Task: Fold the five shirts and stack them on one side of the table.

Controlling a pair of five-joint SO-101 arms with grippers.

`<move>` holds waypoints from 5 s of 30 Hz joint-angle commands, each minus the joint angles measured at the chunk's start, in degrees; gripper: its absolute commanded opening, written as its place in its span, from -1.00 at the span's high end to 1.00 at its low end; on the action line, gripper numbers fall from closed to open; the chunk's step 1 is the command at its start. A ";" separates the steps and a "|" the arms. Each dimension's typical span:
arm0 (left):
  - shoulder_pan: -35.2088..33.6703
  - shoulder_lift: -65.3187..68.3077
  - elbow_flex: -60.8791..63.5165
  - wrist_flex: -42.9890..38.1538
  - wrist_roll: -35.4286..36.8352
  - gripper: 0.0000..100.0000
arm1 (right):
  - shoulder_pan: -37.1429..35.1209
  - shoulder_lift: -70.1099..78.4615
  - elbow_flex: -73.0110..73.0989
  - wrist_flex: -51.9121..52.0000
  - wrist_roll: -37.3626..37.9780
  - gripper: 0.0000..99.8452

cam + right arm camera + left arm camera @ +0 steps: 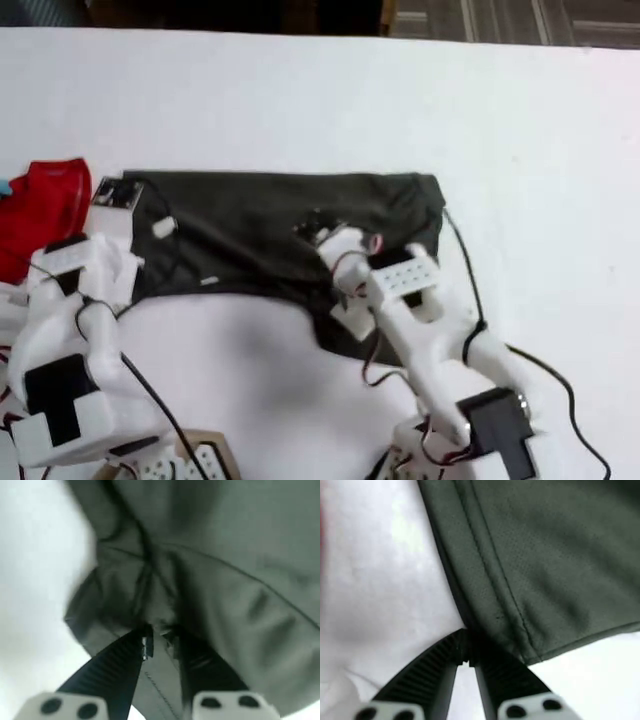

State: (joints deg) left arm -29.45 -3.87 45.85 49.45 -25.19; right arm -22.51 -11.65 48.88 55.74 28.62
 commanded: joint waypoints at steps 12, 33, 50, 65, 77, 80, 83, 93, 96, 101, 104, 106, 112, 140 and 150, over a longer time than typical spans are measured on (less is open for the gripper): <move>1.23 -1.05 0.31 -1.14 0.79 0.95 | 2.59 -9.01 -5.63 8.57 0.62 0.96; 1.23 -1.05 0.31 -1.14 0.79 0.95 | -5.85 -8.66 1.67 3.21 0.09 0.76; 1.23 -1.05 0.31 -1.14 0.79 0.95 | -1.54 5.14 -5.89 1.36 0.09 0.94; 1.23 -1.05 0.31 -1.14 0.79 0.95 | -2.07 -13.23 -6.33 12.00 0.53 0.96; 1.14 -1.05 0.31 -1.14 0.79 0.95 | -8.31 -13.67 -3.60 16.13 0.18 0.96; 1.14 -1.05 0.31 -1.14 0.79 0.95 | -11.74 -13.58 -0.70 13.49 0.09 0.96; 1.14 -1.05 0.31 -1.14 0.79 0.95 | -11.82 -13.14 1.41 10.77 0.09 0.96; 1.14 -1.05 0.31 -1.14 0.79 0.95 | -11.74 -13.58 2.73 9.71 0.09 0.94; 1.14 -1.05 0.31 -1.14 0.79 0.95 | -11.74 -13.23 2.81 8.75 0.09 0.77; 1.14 -1.05 0.31 -1.14 0.79 0.95 | -9.71 -13.14 2.99 4.09 0.53 0.71; 1.14 -1.05 0.31 -1.14 0.79 0.95 | -6.11 -13.05 3.08 2.68 0.62 0.75; 1.14 -1.05 0.31 -1.14 0.79 0.95 | -4.88 -13.05 3.16 2.86 0.62 0.76; 1.14 -1.05 0.31 -1.14 0.79 0.95 | -5.49 -13.05 4.40 3.74 0.62 0.76; 1.14 -1.05 0.31 -1.14 0.79 0.95 | -5.67 -2.42 5.54 -3.47 0.53 0.85; 1.14 -1.05 0.31 -1.14 0.79 0.95 | 1.10 -9.19 2.64 -0.84 0.62 0.96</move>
State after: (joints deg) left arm -29.45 -3.87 45.85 49.45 -24.92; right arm -22.33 -15.96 53.63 53.01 28.53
